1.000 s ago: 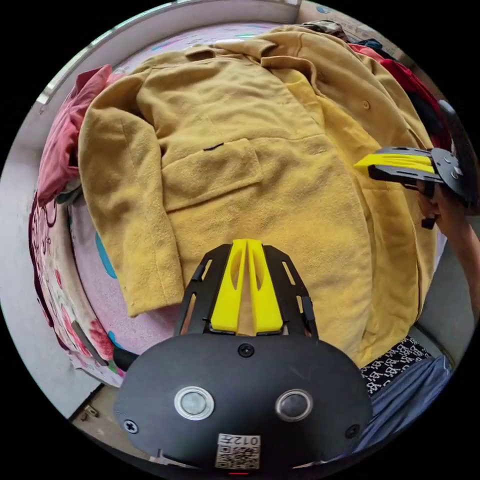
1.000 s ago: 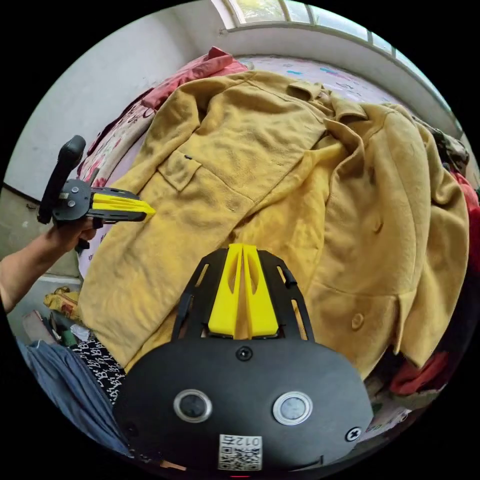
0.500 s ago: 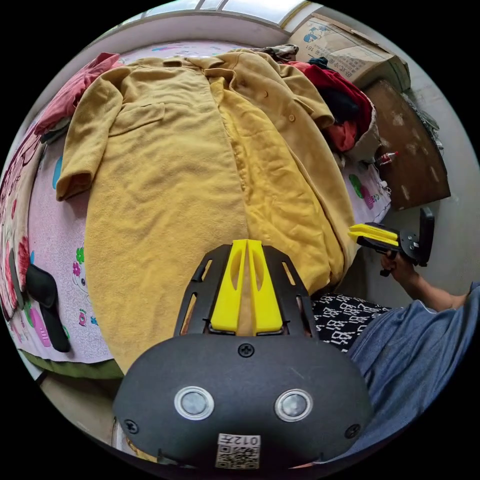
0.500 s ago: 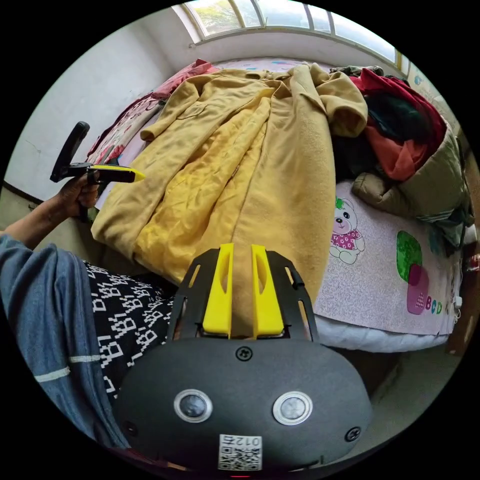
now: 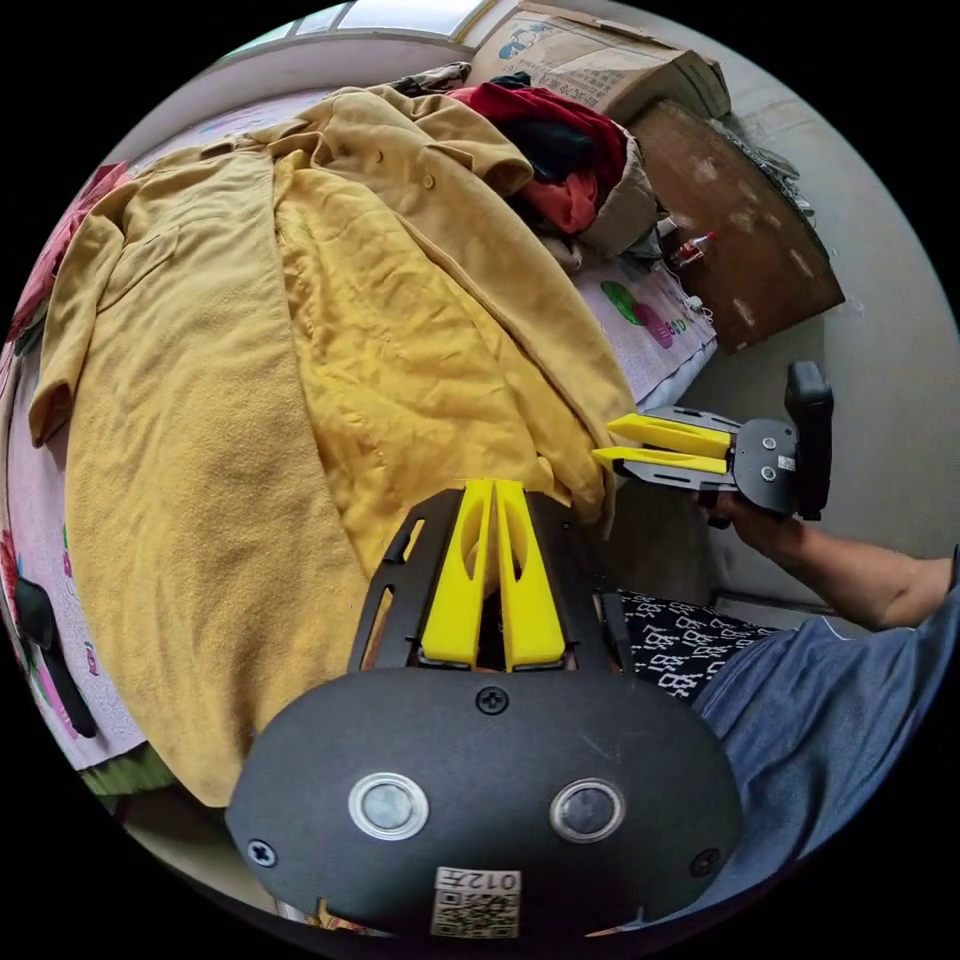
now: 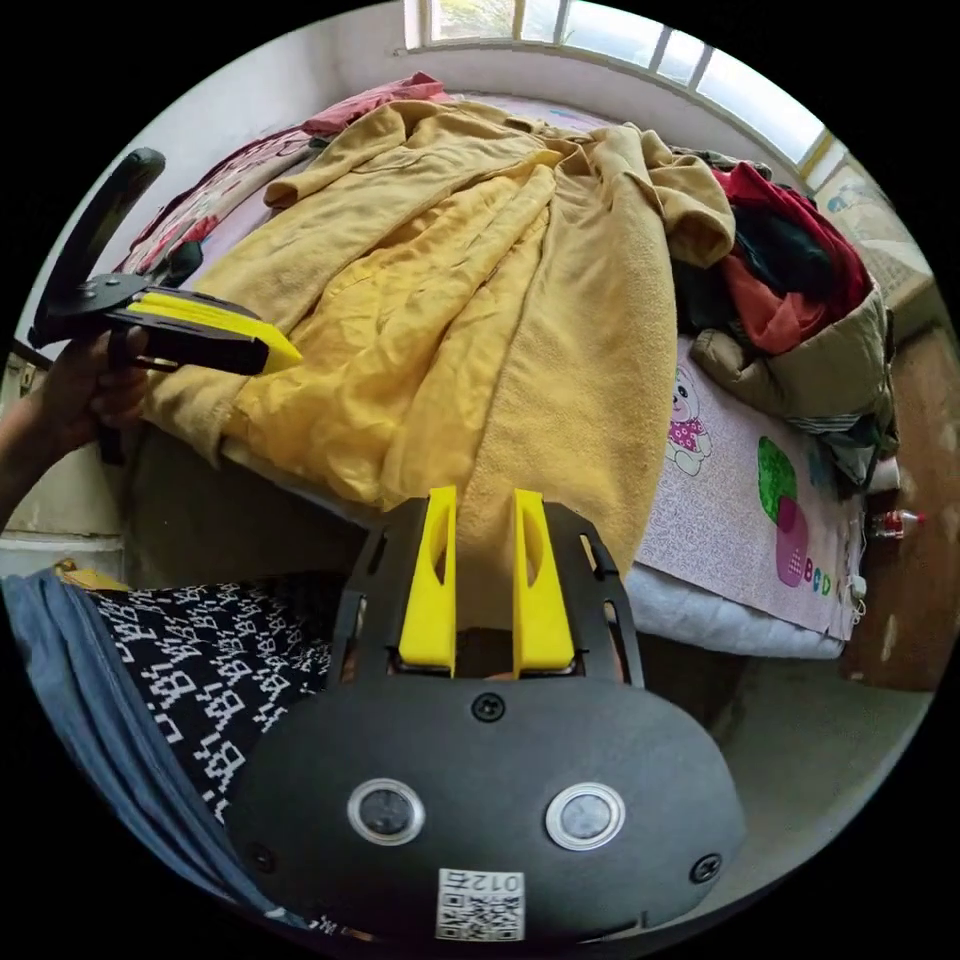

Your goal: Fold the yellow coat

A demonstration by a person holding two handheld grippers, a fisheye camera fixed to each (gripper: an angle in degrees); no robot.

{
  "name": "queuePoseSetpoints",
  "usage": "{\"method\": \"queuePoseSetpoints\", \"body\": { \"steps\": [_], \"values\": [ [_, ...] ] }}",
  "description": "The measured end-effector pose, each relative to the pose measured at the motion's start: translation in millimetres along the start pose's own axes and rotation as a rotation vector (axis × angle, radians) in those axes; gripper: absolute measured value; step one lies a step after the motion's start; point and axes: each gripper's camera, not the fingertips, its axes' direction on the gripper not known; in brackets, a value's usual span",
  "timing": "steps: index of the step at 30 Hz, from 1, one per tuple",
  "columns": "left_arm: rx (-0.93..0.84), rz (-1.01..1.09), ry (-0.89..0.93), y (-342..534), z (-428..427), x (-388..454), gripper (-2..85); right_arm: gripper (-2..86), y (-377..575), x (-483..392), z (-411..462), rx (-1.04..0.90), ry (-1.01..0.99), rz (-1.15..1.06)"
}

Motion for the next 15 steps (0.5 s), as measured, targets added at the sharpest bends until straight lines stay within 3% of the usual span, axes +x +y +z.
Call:
{"method": "queuePoseSetpoints", "body": {
  "steps": [7, 12, 15],
  "values": [
    [-0.004, 0.038, 0.07, 25, 21, 36, 0.9, 2.4, -1, 43, -31, 0.005, -0.098, 0.062],
    [0.055, 0.085, 0.127, 12, 39, 76, 3.8, 1.5, 4, 123, -44, 0.025, -0.404, 0.214],
    [0.033, 0.101, 0.108, -7, 56, 101, 8.3, 1.4, 2, 151, -41, 0.016, -0.475, 0.179]
  ]
}}
